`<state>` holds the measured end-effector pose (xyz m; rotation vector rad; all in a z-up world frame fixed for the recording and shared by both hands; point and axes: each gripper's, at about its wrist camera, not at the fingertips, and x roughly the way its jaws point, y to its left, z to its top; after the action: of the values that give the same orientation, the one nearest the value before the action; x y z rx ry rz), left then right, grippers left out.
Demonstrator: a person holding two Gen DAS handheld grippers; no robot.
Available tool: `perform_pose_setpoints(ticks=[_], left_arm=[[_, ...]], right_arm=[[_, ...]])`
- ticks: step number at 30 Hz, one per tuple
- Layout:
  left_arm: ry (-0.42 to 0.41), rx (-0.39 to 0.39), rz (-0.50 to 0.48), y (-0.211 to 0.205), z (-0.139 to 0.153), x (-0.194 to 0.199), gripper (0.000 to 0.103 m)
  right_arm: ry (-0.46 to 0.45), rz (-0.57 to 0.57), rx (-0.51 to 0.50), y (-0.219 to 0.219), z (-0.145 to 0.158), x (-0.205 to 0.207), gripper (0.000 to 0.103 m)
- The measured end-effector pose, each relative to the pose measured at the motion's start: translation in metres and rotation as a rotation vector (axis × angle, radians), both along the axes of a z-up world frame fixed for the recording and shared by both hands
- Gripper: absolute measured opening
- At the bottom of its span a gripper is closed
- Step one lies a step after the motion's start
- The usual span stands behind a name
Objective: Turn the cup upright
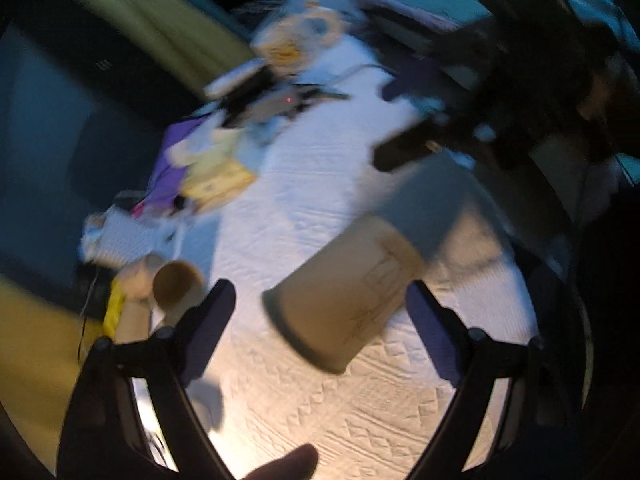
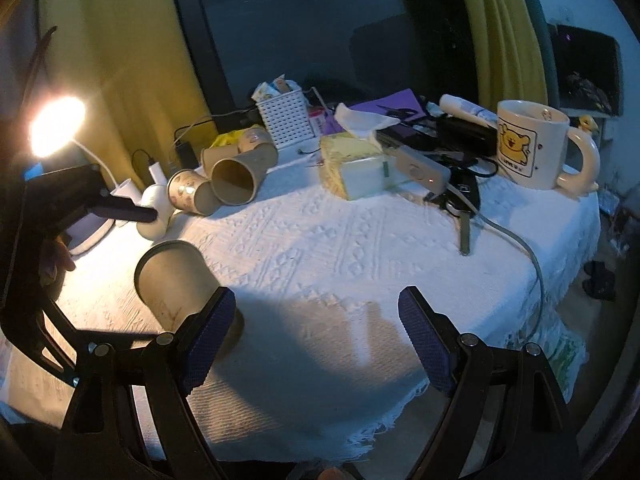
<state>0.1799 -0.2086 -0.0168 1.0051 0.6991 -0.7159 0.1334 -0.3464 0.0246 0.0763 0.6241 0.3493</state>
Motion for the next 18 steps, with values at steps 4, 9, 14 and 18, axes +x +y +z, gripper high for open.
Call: perform_pose_setpoints(ticks=[4, 9, 14, 18], left_arm=[[0.054, 0.097, -0.104, -0.008, -0.011, 0.011, 0.088], [0.082, 0.152, -0.177, -0.016, -0.022, 0.022, 0.085], [0.155, 0.145, -0.169, -0.015, -0.026, 0.029, 0.069], [0.177, 0.102, -0.135, -0.008, -0.016, 0.028, 0.068]], right_arm=[[0.007, -0.024, 0.011, -0.007, 0.001, 0.003, 0.086], [0.022, -0.046, 0.01, -0.009, -0.001, 0.006, 0.086], [0.023, -0.058, -0.001, -0.01, 0.0, 0.007, 0.086], [0.019, -0.053, -0.014, -0.005, 0.002, 0.005, 0.086]])
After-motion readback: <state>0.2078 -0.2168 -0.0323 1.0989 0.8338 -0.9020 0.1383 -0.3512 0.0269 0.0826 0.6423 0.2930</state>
